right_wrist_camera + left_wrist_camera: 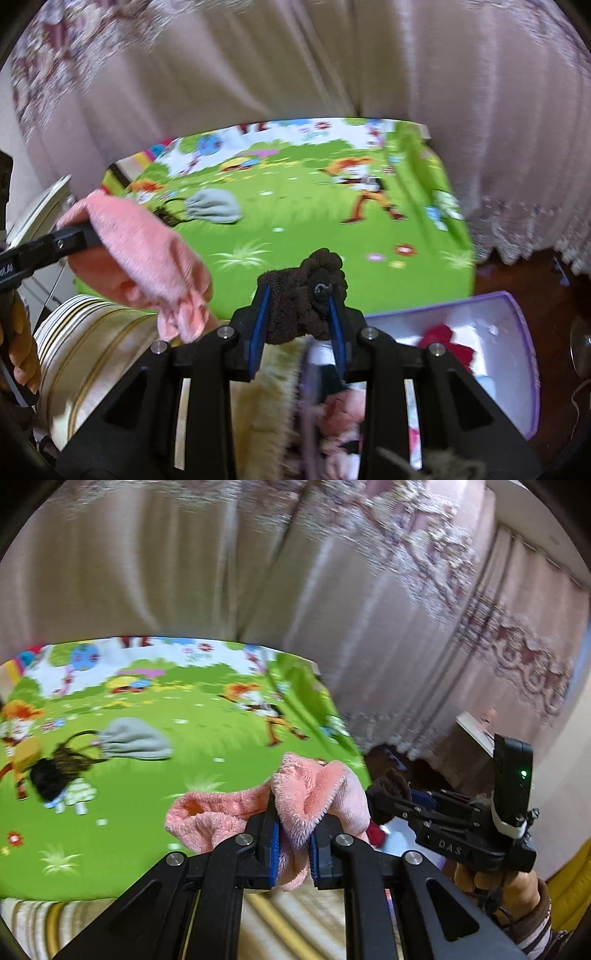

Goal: Organize soft objects
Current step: 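Carry the pink cloth and black item into the box and open both tools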

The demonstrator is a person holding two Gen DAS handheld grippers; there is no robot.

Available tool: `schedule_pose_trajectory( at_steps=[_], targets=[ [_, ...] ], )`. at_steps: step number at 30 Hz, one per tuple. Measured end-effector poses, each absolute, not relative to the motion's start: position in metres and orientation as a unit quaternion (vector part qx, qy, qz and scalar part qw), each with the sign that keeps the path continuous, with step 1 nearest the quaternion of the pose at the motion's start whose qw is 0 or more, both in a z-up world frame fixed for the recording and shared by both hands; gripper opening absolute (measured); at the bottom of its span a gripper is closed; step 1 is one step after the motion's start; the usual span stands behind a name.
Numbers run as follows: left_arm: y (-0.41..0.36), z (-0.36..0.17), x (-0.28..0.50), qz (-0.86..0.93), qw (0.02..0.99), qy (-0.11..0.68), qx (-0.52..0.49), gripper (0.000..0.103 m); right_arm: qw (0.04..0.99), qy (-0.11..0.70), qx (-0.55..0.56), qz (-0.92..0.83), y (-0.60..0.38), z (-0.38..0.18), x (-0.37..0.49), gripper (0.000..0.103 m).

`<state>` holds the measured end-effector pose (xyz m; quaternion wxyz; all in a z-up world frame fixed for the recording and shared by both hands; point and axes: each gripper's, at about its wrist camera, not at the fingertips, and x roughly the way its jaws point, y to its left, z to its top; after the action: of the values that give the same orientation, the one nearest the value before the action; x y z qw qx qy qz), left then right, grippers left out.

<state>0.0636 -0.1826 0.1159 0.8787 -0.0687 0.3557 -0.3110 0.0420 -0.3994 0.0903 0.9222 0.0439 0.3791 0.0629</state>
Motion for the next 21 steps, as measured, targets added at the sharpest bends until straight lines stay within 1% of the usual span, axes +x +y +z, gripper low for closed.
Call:
schedule_pose_trajectory(
  at_steps=[6, 11, 17, 21],
  targets=[
    [-0.242, 0.117, 0.049, -0.366, 0.854, 0.367, -0.043, 0.013, 0.923, 0.381, 0.060, 0.008, -0.456, 0.089, 0.017, 0.034],
    [-0.281, 0.107, 0.031, -0.402, 0.831, 0.384, -0.021, 0.013, 0.918, 0.388, 0.077, -0.027, -0.494, 0.080, -0.003, 0.034],
    [-0.312, 0.094, 0.011, -0.432, 0.806, 0.406, 0.003, 0.013, 0.912, 0.397, 0.087, -0.047, -0.518, 0.071, -0.018, 0.035],
    [-0.329, 0.085, 0.002, -0.453, 0.785, 0.422, 0.011, 0.015, 0.910, 0.401, 0.091, -0.058, -0.526, 0.067, -0.026, 0.038]
  ],
)
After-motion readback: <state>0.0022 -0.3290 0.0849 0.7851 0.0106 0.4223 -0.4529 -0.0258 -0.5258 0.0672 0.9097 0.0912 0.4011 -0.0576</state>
